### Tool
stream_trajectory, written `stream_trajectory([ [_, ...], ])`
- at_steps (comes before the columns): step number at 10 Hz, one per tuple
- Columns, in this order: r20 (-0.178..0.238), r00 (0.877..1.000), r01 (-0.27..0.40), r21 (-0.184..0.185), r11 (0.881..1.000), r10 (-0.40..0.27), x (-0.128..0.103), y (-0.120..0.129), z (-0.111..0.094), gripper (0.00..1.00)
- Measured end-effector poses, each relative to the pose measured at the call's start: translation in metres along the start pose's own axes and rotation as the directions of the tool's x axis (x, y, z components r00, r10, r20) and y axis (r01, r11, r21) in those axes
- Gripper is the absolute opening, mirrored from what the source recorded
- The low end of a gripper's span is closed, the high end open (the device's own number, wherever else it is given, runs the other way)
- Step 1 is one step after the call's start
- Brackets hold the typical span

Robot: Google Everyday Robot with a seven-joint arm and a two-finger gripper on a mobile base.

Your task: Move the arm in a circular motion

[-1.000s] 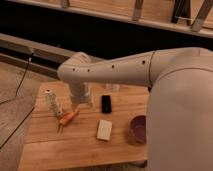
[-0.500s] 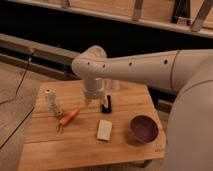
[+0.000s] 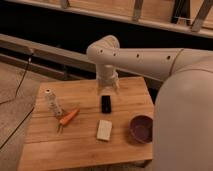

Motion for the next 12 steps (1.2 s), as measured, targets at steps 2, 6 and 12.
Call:
stream_trajectory([
  [2,0.012,0.999,0.03,0.013,0.999,-0.03,-0.051,-0.002,-0.001,0.65],
  [6,0.004,0.993,0.116,0.016,0.993,-0.116,-0.119,0.038,0.009,0.65],
  [12,-0.036,0.96,0.276,-0.044,0.96,-0.278,-0.141,0.152,0.03,0.65],
])
